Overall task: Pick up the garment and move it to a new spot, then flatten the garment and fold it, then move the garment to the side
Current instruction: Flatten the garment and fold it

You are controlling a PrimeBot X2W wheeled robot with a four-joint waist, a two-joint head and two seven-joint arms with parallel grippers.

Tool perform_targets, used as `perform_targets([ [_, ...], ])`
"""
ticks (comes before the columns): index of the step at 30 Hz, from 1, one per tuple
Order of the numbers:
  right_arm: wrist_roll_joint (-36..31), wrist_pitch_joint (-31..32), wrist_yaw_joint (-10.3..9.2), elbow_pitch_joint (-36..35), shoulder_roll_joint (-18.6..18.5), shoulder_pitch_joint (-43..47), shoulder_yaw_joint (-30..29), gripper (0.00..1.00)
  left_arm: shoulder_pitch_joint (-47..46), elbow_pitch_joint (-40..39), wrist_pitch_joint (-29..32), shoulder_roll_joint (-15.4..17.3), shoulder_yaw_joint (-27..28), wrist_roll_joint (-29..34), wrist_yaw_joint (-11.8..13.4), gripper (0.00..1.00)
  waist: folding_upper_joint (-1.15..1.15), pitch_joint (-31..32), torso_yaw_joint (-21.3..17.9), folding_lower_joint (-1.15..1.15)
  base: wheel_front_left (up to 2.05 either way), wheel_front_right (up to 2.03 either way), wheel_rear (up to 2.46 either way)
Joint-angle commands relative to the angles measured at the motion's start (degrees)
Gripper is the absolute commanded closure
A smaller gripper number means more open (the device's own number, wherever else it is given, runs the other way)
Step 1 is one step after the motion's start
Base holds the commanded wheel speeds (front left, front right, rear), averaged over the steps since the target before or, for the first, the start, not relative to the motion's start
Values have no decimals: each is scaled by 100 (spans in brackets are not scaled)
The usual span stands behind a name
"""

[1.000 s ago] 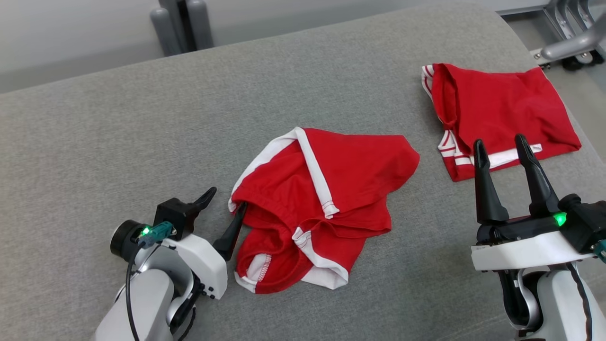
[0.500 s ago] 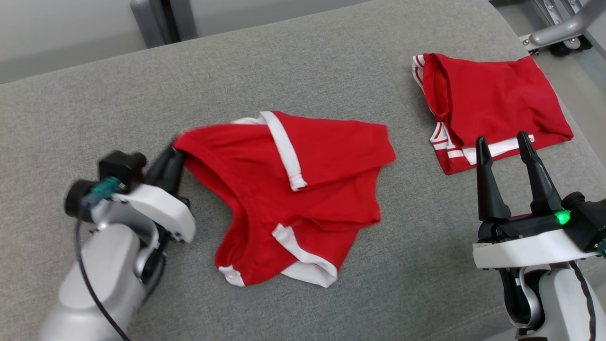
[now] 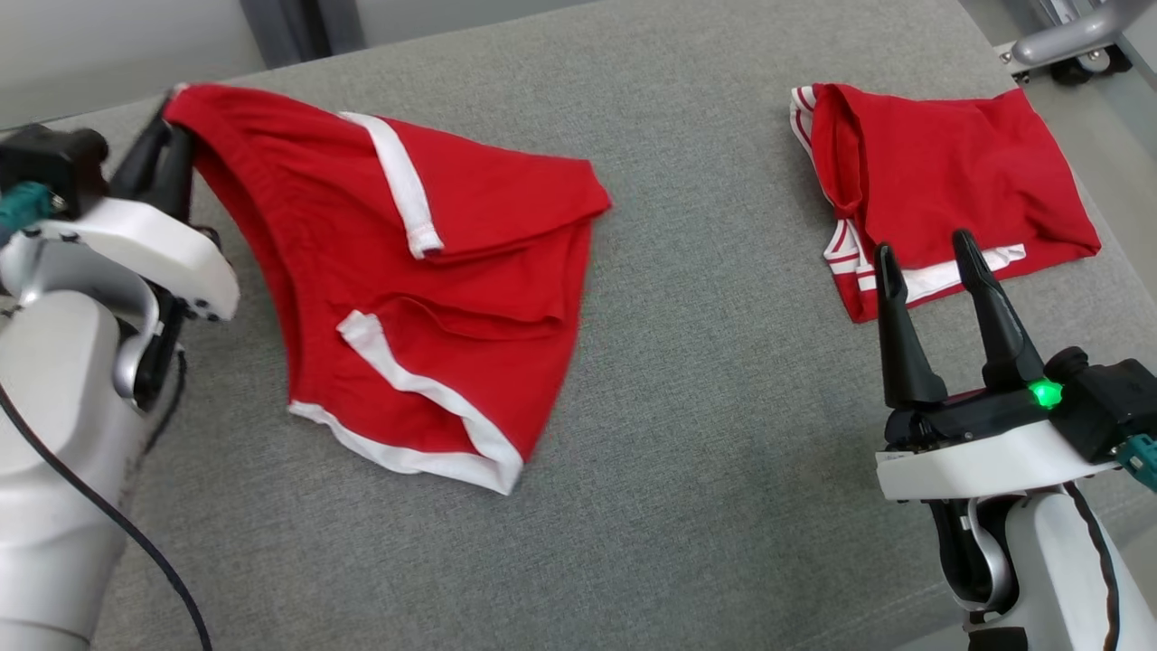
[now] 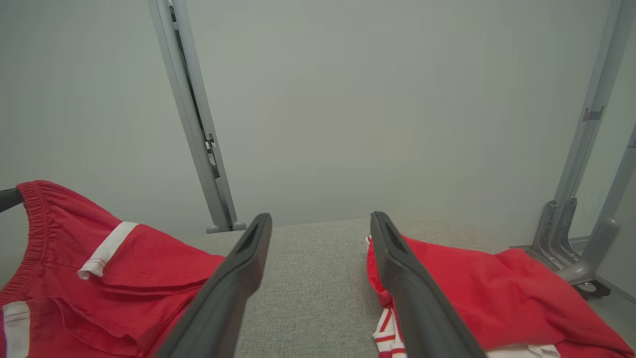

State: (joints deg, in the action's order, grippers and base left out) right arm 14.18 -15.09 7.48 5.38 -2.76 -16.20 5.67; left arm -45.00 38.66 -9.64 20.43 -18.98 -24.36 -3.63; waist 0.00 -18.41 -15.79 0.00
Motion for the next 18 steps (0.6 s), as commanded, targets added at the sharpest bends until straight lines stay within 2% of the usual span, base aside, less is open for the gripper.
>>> perform_targets([
  [1,58,-15,3,3,-31,-65,12,0,-207,208,8,68,-2,47,11,93,0,-53,-26,0,0,0,0],
  [2,58,-15,3,3,-31,-65,12,0,-207,208,8,68,-2,47,11,93,0,-53,-26,0,0,0,0],
  [3,66,-16,3,15,-30,-77,39,0,-234,340,54,85,-35,75,7,51,0,-67,-30,0,0,0,0],
  [4,72,-16,3,24,-30,-85,58,0,-264,469,123,92,-66,89,26,0,0,-76,-33,0,0,0,0],
  [9,55,-16,3,65,-31,-62,97,0,-393,947,142,70,-116,84,34,0,0,-49,9,0,0,0,0],
  [12,9,-16,3,102,-31,-21,82,0,-395,1102,-86,78,-51,105,215,0,0,40,105,0,0,0,0],
  [18,-124,-16,3,162,-32,39,41,0,-185,1004,-448,-1,133,-39,310,0,0,360,383,0,0,0,0],
])
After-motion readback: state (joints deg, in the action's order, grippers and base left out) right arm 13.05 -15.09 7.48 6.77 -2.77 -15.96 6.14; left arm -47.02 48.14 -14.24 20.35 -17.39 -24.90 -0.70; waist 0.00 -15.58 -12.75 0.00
